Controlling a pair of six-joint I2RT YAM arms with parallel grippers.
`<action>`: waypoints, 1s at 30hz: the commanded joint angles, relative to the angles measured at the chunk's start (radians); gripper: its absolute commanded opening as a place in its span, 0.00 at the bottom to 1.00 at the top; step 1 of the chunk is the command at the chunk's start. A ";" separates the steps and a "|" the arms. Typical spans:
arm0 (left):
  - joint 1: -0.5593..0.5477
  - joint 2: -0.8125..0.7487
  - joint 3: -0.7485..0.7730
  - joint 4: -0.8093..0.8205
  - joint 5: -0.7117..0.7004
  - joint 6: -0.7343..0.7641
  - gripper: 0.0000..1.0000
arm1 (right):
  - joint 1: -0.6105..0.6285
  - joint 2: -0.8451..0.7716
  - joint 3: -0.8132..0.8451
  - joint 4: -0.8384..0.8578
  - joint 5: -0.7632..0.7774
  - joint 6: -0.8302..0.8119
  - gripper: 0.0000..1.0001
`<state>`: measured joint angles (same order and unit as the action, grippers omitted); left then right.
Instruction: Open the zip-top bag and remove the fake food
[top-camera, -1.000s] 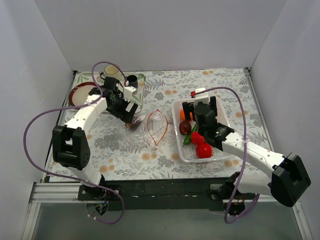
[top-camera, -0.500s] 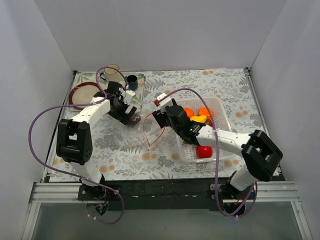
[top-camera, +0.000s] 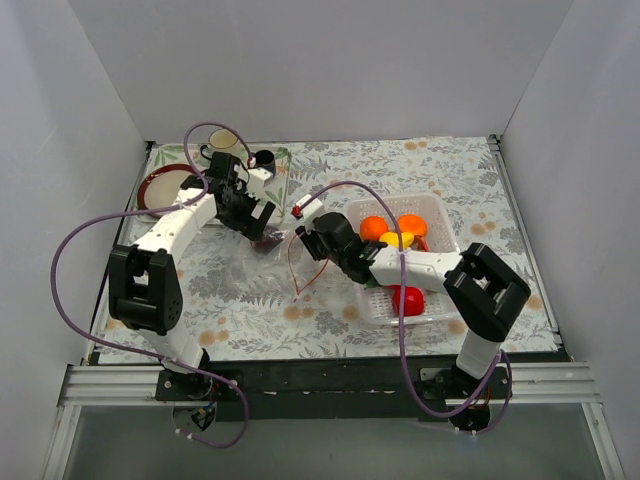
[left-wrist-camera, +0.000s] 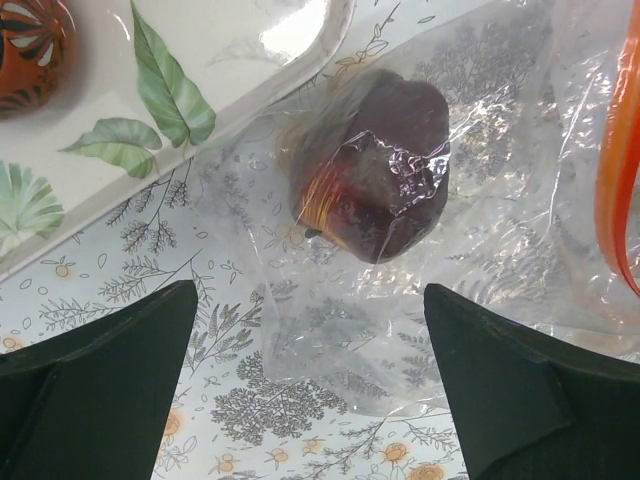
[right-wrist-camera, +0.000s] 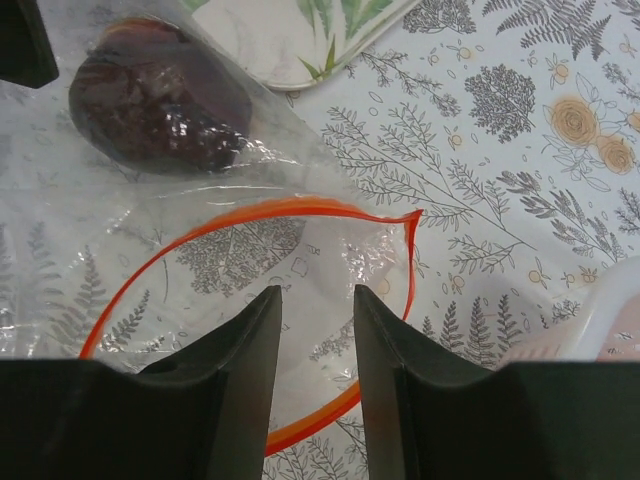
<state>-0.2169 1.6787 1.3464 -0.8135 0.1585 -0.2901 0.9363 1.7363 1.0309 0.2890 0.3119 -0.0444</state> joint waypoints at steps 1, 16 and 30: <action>0.007 -0.051 -0.006 0.055 0.001 -0.023 0.98 | 0.021 -0.009 0.009 0.065 -0.017 0.023 0.40; 0.004 0.065 -0.062 0.269 -0.194 -0.033 0.98 | 0.024 0.061 0.001 0.064 -0.071 0.067 0.21; -0.124 0.069 -0.141 0.229 -0.123 -0.061 0.98 | 0.024 0.103 -0.104 0.173 -0.232 0.084 0.86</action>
<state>-0.3264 1.7969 1.2190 -0.5644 -0.0090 -0.3321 0.9577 1.8416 0.9585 0.3508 0.1734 0.0311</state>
